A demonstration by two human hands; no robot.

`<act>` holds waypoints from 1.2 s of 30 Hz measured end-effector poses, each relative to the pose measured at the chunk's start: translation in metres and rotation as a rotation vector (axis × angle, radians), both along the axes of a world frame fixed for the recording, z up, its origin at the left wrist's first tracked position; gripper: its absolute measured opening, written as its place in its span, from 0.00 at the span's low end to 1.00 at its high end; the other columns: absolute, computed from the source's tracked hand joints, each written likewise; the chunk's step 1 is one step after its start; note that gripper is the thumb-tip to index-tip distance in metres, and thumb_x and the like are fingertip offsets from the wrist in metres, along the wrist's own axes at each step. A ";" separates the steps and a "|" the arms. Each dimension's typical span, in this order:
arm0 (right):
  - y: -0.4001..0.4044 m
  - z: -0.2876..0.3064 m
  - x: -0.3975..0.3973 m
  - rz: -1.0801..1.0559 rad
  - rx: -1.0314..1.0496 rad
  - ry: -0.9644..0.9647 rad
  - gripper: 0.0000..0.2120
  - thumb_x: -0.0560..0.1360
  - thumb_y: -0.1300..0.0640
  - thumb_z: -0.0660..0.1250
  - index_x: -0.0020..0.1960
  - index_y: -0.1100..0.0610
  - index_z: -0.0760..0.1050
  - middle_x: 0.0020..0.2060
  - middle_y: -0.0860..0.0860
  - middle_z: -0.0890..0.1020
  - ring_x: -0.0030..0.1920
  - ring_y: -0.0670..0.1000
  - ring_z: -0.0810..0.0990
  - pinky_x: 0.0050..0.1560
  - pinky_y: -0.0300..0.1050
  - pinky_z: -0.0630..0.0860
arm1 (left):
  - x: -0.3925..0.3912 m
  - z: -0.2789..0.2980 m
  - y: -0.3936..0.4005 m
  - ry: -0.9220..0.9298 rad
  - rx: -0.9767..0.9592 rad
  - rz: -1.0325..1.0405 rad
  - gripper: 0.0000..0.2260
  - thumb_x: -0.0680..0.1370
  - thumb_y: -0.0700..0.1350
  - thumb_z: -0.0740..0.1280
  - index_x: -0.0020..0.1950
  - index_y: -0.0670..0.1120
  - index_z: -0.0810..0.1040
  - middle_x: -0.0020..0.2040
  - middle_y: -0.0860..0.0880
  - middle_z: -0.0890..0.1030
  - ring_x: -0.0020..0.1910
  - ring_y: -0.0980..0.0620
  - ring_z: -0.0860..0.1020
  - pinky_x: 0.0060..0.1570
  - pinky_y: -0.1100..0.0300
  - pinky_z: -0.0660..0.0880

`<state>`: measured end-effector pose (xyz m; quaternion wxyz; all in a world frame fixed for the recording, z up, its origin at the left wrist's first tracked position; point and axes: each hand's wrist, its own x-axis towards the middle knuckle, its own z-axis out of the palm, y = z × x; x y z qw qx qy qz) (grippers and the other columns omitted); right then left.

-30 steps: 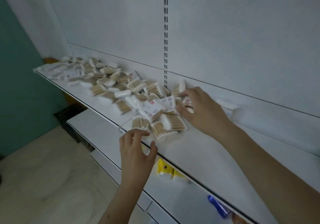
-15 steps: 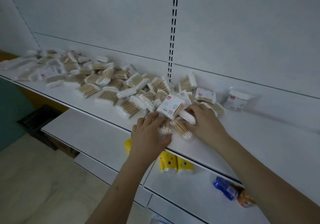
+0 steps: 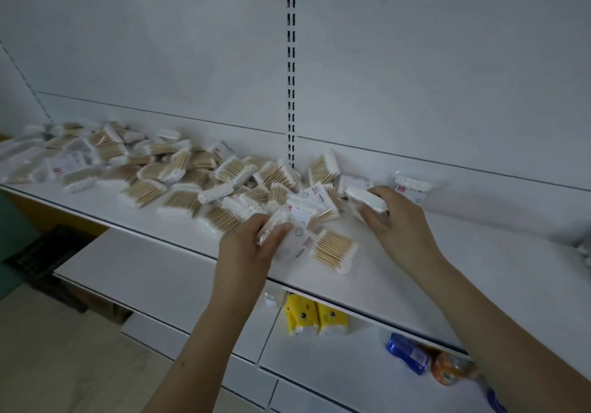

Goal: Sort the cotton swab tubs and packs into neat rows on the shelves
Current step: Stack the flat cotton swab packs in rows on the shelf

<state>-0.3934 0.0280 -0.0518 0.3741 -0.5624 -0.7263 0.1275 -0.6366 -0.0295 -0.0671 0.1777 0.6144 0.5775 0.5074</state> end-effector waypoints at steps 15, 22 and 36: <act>-0.029 0.061 0.164 -0.158 0.057 -0.146 0.10 0.77 0.58 0.70 0.58 0.51 0.78 0.49 0.41 0.79 0.49 0.42 0.74 0.50 0.24 0.63 | 0.152 0.017 0.022 0.039 -0.021 -0.462 0.09 0.75 0.47 0.73 0.52 0.57 0.77 0.46 0.63 0.80 0.33 0.62 0.74 0.33 0.70 0.69; -0.042 0.064 0.274 -0.316 0.014 -0.224 0.14 0.76 0.57 0.72 0.61 0.53 0.79 0.52 0.47 0.77 0.50 0.44 0.74 0.51 0.26 0.66 | 0.257 0.015 0.061 0.115 0.088 -0.563 0.12 0.76 0.45 0.73 0.55 0.60 0.77 0.49 0.58 0.78 0.47 0.59 0.77 0.40 0.71 0.71; 0.012 0.029 0.328 -0.265 0.076 -0.394 0.10 0.72 0.56 0.76 0.51 0.54 0.79 0.49 0.46 0.78 0.50 0.47 0.70 0.52 0.43 0.70 | 0.347 0.007 0.114 0.084 0.059 -0.413 0.08 0.76 0.43 0.74 0.52 0.54 0.81 0.50 0.51 0.77 0.42 0.62 0.79 0.40 0.78 0.70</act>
